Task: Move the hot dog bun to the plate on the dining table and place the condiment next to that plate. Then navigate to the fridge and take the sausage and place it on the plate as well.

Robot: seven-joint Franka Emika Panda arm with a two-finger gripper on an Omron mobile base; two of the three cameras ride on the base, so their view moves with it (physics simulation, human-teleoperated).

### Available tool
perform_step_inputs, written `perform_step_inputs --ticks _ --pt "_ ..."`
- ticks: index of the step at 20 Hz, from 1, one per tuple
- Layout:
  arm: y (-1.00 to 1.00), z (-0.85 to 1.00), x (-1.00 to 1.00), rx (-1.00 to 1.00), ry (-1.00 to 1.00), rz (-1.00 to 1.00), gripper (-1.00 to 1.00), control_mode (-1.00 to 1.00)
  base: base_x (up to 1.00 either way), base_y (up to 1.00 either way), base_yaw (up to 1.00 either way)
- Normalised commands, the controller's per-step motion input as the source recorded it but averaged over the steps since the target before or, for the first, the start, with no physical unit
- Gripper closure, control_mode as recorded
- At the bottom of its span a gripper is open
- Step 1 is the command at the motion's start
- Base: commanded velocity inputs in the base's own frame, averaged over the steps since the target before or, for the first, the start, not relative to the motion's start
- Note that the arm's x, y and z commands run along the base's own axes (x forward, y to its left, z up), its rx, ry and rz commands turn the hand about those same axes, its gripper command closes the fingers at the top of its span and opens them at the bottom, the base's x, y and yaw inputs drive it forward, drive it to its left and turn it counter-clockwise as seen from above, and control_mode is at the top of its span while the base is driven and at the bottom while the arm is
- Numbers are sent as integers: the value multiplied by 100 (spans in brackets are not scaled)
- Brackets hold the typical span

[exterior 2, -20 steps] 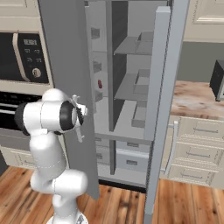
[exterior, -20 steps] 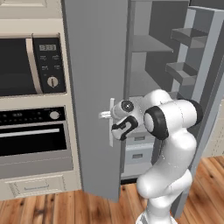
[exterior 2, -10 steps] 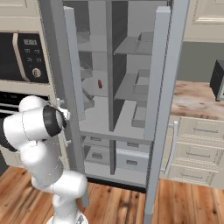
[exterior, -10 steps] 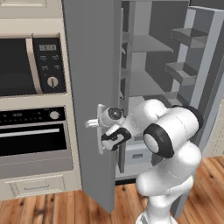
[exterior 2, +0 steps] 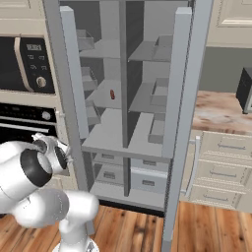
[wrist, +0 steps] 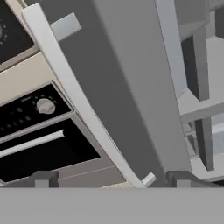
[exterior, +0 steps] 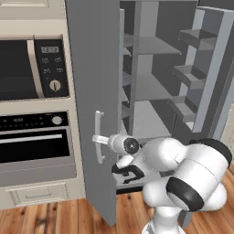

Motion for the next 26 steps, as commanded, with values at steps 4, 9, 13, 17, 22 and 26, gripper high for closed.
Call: perform_step_inputs --ticks 4,9,13,17,22,26 --pt "-49 77 -24 20 12 -28 -100 -100 0 0 0" --pt "-56 94 -6 19 31 -30 -100 -100 0 0 0" --pt "-62 87 -12 20 34 -27 -100 -100 0 0 0" --pt "-62 67 -2 18 28 -20 -100 -100 0 0 0" --pt "-37 36 25 13 16 -5 -100 -100 0 0 0" --pt "-8 2 64 14 4 0 -100 -100 0 0 0"
